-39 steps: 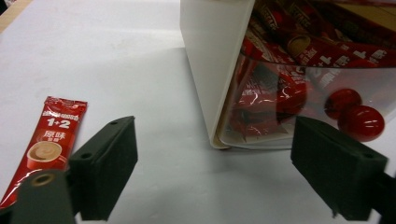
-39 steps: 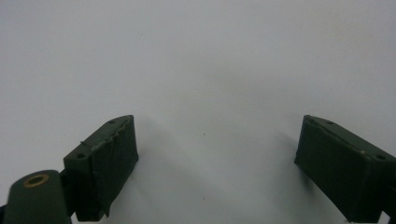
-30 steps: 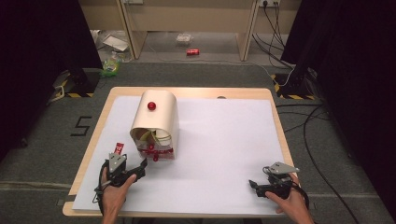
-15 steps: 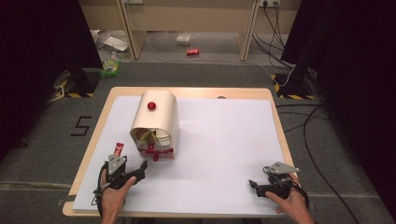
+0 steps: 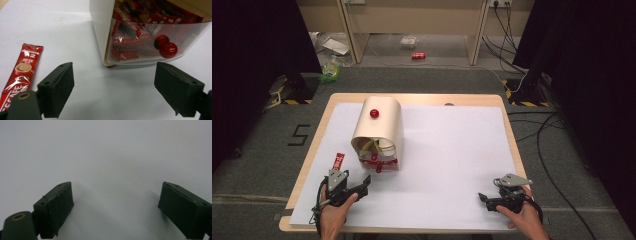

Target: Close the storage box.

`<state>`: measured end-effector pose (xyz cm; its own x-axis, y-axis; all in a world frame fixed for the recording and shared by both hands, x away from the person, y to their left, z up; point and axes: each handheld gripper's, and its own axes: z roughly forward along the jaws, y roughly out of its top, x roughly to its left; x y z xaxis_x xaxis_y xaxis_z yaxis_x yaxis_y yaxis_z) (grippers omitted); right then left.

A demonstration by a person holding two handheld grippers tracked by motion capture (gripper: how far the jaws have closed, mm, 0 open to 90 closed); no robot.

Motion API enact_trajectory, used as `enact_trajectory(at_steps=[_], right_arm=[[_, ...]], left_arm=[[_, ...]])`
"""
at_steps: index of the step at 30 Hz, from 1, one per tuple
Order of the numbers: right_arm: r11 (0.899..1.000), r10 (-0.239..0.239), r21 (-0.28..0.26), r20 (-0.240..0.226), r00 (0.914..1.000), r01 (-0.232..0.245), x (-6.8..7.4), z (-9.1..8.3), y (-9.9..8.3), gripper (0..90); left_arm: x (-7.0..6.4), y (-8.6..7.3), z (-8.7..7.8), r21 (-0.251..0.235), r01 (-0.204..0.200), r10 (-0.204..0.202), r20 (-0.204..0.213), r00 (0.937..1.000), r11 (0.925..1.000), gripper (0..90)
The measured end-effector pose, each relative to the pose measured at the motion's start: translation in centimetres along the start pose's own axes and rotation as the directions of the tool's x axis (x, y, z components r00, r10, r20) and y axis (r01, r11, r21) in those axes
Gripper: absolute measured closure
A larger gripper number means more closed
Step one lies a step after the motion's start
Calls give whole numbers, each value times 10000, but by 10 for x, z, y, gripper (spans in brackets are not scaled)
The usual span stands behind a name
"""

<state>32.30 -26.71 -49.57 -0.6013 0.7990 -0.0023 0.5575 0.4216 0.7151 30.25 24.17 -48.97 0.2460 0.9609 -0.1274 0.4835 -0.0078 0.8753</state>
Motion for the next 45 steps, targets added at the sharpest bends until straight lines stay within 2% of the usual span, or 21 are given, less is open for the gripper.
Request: enact_trajectory(at_steps=[25, 37, 45], right_arm=[[10000, -22, 2, 19, 10000, 22, 0, 0, 0, 125], [10000, -22, 0, 19, 10000, 22, 0, 0, 0, 124], [10000, -20, -1, 17, 10000, 20, 0, 0, 0, 125]], left_arm=[[-16, -8, -12, 109, -295, 289, 446, 9986, 9995, 158], [-26, -18, -18, 230, -550, 532, 714, 9960, 9982, 158], [-33, -29, -25, 498, -748, 701, 896, 9935, 9960, 158]])
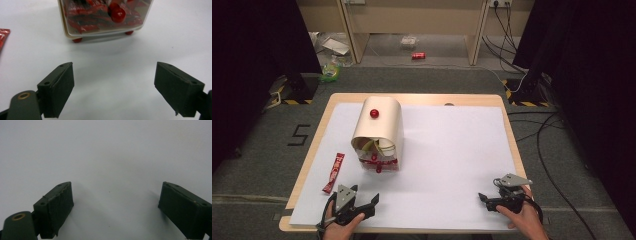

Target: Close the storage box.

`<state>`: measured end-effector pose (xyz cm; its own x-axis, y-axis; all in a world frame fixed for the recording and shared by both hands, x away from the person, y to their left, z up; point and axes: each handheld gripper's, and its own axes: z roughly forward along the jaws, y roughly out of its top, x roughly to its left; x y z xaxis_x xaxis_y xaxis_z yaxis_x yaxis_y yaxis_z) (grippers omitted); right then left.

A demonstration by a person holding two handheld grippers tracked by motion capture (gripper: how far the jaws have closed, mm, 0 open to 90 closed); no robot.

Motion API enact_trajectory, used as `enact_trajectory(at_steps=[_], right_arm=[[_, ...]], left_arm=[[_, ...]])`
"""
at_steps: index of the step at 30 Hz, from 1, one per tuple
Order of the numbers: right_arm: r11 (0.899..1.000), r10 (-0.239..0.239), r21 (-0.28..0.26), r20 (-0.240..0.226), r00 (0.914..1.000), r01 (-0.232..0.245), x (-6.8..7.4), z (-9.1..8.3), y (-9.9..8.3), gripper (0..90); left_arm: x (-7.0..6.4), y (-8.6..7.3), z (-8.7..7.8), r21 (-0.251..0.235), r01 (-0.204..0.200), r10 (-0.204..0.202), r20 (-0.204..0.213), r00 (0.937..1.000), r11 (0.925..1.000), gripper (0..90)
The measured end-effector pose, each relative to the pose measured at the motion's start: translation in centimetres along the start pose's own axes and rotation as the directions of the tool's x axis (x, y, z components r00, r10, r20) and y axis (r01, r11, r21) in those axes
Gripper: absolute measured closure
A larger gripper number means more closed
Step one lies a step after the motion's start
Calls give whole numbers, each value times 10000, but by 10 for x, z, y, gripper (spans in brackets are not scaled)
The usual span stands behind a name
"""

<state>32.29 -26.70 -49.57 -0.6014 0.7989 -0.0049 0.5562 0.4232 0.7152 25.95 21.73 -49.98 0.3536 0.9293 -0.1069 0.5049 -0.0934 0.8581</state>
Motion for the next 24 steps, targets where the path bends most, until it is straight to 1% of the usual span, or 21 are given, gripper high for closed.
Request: enact_trajectory(at_steps=[8, 16, 24], right_arm=[[10000, -3, 1, 2, 10000, 3, 0, 0, 0, 125], [10000, -2, 4, 1, 10000, 2, 0, 0, 0, 125], [10000, -4, 0, 4, 10000, 4, 0, 0, 0, 125]], left_arm=[[-4, -9, -8, 165, -162, 161, 53, 9999, 9997, 158], [-4, -16, -18, 203, -171, 170, 23, 9999, 9996, 158], [-9, -21, -23, 385, -384, 382, 80, 9992, 9985, 157]])
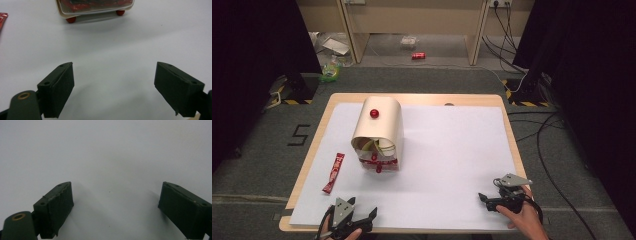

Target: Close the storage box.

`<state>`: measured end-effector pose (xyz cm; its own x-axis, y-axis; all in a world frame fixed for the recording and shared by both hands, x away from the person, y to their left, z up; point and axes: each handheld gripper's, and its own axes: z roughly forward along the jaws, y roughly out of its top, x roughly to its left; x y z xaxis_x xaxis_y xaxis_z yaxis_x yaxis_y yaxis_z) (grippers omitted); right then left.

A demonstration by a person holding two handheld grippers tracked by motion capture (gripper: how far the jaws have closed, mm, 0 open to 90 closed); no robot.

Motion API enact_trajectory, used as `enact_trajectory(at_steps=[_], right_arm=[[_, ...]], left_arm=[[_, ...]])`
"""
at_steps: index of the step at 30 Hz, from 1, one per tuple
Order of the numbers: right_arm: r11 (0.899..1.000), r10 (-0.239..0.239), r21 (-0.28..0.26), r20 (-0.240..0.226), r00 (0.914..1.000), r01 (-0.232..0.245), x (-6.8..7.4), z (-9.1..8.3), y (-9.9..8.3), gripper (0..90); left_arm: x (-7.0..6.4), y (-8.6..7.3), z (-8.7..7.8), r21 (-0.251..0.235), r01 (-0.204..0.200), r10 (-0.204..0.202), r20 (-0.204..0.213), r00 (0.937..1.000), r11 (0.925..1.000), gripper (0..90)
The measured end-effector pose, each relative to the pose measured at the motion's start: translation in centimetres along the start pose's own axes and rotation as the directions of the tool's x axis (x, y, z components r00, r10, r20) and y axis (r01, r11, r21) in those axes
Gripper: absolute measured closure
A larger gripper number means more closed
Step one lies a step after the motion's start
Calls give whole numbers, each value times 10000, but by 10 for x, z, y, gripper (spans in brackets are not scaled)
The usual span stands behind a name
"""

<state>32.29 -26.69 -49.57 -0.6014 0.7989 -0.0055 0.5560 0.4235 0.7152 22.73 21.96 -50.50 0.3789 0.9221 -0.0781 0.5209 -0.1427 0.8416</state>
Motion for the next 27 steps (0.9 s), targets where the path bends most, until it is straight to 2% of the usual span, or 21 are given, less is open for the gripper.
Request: enact_trajectory(at_steps=[6, 21, 27], right_arm=[[10000, -1, 2, -1, 10000, 1, 0, 0, 0, 124], [10000, -3, 3, 0, 10000, 3, 0, 0, 0, 125], [10000, -4, 4, 1, 10000, 4, 0, 0, 0, 125]], left_arm=[[-3, -4, -4, 111, -88, 88, 39, 10000, 9999, 158], [-4, -15, -12, 597, -284, 299, -245, 9993, 9978, 157], [-6, -19, -16, 589, -317, 338, -340, 9989, 9978, 156]])
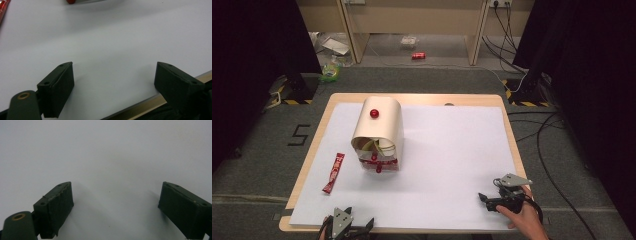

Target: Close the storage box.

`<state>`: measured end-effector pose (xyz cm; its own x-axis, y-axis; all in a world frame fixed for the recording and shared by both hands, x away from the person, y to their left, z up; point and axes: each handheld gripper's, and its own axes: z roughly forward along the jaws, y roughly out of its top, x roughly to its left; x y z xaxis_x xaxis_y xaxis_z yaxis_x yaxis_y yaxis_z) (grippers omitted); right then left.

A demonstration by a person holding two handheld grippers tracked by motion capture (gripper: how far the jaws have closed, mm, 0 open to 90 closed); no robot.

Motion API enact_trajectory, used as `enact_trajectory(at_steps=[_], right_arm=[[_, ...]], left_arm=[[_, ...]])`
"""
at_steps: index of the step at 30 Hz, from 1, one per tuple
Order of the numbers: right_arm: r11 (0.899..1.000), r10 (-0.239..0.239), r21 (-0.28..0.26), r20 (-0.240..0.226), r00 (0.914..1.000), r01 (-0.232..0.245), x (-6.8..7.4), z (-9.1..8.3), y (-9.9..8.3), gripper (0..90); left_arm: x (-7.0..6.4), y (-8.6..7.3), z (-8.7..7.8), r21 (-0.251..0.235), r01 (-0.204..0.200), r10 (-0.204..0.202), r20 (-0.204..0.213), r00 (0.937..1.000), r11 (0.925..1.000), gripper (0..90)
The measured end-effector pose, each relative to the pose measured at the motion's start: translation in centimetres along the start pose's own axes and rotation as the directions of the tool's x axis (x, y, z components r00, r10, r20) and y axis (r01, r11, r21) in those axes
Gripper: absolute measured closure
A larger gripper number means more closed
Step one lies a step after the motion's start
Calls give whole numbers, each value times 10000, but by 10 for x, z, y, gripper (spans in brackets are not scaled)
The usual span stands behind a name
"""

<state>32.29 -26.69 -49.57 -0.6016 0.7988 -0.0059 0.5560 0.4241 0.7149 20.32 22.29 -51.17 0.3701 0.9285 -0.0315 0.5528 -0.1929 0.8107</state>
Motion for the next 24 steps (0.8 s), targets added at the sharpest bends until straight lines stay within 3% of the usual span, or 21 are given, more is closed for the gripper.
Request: enact_trajectory(at_steps=[7, 14, 24], right_arm=[[10000, 2, -1, 1, 10000, -2, 0, 0, 0, 125], [10000, -5, 6, -3, 10000, 5, 0, 0, 0, 125], [10000, -4, 6, -1, 10000, 4, 0, 0, 0, 125]], left_arm=[[-4, -6, -5, -100, 32, -33, -115, 9999, 9999, 155], [-11, -12, -7, -227, -382, 368, -572, 9977, 9990, 149], [-12, -14, -7, -347, -338, 317, -599, 9977, 9988, 148]])
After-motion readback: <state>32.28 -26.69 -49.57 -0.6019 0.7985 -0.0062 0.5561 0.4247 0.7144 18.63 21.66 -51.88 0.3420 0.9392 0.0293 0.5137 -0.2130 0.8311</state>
